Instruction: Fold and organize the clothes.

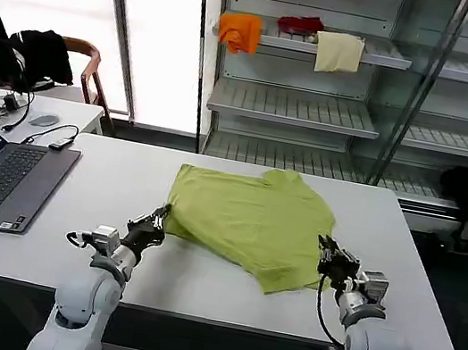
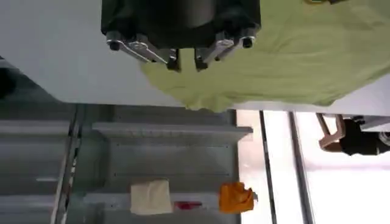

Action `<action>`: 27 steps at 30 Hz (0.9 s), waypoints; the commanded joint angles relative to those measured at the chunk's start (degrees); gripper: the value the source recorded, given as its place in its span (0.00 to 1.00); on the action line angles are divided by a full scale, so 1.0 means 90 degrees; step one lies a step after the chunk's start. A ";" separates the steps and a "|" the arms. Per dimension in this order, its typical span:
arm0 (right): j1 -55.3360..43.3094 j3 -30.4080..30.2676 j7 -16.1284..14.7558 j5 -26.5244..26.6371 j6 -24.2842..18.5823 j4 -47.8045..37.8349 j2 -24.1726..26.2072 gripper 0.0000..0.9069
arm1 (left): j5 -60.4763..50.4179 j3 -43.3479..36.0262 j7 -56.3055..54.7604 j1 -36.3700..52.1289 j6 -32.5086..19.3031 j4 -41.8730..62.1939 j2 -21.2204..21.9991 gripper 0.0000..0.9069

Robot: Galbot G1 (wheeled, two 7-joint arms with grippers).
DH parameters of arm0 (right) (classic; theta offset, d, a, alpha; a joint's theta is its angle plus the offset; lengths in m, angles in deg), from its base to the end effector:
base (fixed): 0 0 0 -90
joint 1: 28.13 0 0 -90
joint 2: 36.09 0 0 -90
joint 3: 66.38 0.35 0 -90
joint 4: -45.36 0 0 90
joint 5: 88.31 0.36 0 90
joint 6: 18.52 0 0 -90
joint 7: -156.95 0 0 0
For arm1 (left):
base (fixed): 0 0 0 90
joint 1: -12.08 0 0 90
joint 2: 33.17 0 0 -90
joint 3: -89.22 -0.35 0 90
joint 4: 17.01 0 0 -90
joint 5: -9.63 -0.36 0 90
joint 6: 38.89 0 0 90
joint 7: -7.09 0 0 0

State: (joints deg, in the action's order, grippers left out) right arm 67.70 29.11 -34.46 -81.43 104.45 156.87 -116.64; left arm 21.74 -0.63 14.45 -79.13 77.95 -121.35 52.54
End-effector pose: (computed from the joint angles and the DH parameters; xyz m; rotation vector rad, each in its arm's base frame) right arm 0.3104 -0.0674 -0.2426 0.2061 -2.8383 0.0310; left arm 0.3432 0.0204 -0.2673 -0.2771 -2.8894 0.2042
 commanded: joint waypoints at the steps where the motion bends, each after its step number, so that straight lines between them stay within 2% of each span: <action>1: 0.0469 0.0043 -0.0143 -0.0110 0.0013 0.0002 0.0041 1.00 | -0.0026 -0.0020 0.0006 -0.0037 -0.0006 0.0016 -0.0004 0.01; 7: 0.0532 -0.0005 -0.0205 -0.0187 0.0011 -0.0043 0.0032 1.00 | -0.0029 0.0007 0.0026 -0.0084 -0.0031 0.0012 -0.0021 0.00; 9: 0.0525 -0.0034 -0.0213 -0.0217 0.0012 -0.0070 0.0016 0.81 | -0.0030 0.0017 0.0037 -0.0088 -0.0042 0.0017 -0.0023 0.01; 10: 0.0518 -0.0059 -0.0222 -0.0252 0.0008 -0.0096 0.0007 0.52 | -0.0029 0.0023 0.0039 -0.0088 -0.0047 0.0020 -0.0025 0.00; 11: 0.0514 -0.0089 -0.0224 -0.0273 0.0001 -0.0117 0.0000 0.42 | -0.0027 0.0033 0.0048 -0.0085 -0.0057 0.0029 -0.0025 0.00; 12: 0.0504 -0.0104 -0.0223 -0.0290 0.0000 -0.0131 -0.0007 0.28 | -0.0026 0.0035 0.0052 -0.0085 -0.0059 0.0033 -0.0025 0.00; 16: 0.0457 -0.0154 -0.0233 -0.0360 -0.0006 -0.0221 -0.0044 0.03 | -0.0023 0.0054 0.0064 -0.0074 -0.0091 0.0081 -0.0029 0.01; 18: 0.0444 -0.0175 -0.0240 -0.0378 -0.0014 -0.0263 -0.0056 0.00 | -0.0024 0.0064 0.0072 -0.0065 -0.0117 0.0119 -0.0031 0.00; 27: 0.0376 -0.0242 -0.0218 -0.0344 -0.0046 -0.0272 -0.0130 0.00 | -0.0023 0.0089 0.0110 -0.0020 -0.0175 0.0235 -0.0055 0.00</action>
State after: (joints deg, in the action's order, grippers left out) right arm 70.78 27.09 -36.43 -84.46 104.15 154.54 -117.78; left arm 21.52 0.14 15.31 -79.43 76.50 -119.59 52.13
